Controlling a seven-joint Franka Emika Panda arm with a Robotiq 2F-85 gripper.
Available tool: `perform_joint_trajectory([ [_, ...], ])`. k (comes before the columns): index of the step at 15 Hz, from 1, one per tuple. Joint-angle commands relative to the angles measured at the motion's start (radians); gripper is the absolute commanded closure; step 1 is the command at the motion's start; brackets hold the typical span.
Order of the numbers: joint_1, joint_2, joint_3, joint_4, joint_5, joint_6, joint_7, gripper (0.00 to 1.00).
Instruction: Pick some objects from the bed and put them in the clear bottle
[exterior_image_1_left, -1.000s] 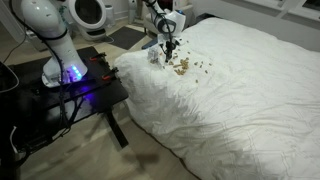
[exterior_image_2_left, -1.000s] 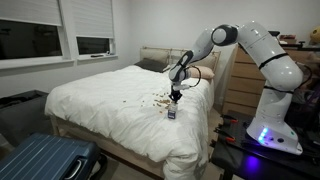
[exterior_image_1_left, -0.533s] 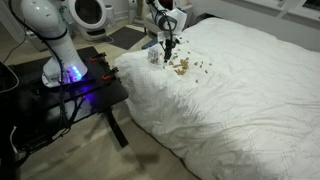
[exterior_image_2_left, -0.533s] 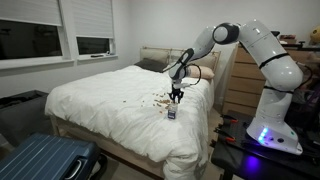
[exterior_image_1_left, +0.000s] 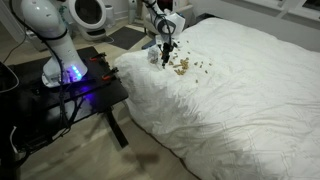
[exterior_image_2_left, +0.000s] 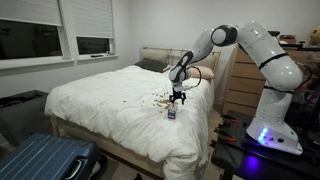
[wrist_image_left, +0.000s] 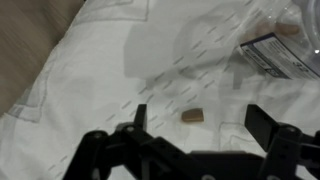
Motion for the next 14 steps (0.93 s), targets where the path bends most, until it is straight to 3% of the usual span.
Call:
perform_joint_trajectory([
  [1, 0.008, 0.011, -0.009, 0.014, -0.020, -0.029, 0.009, 0.05],
  [2, 0.008, 0.016, -0.010, 0.017, -0.021, -0.031, 0.009, 0.09],
  [4, 0.008, 0.023, -0.011, 0.020, -0.024, -0.031, 0.010, 0.31],
  [8, 0.008, 0.034, -0.011, 0.028, -0.030, -0.032, 0.009, 0.49],
  [9, 0.007, 0.037, -0.011, 0.030, -0.031, -0.032, 0.009, 0.51],
  [11, 0.007, 0.044, -0.012, 0.036, -0.036, -0.029, 0.005, 0.34],
  [14, 0.006, 0.058, -0.015, 0.051, -0.048, -0.029, 0.000, 0.27],
])
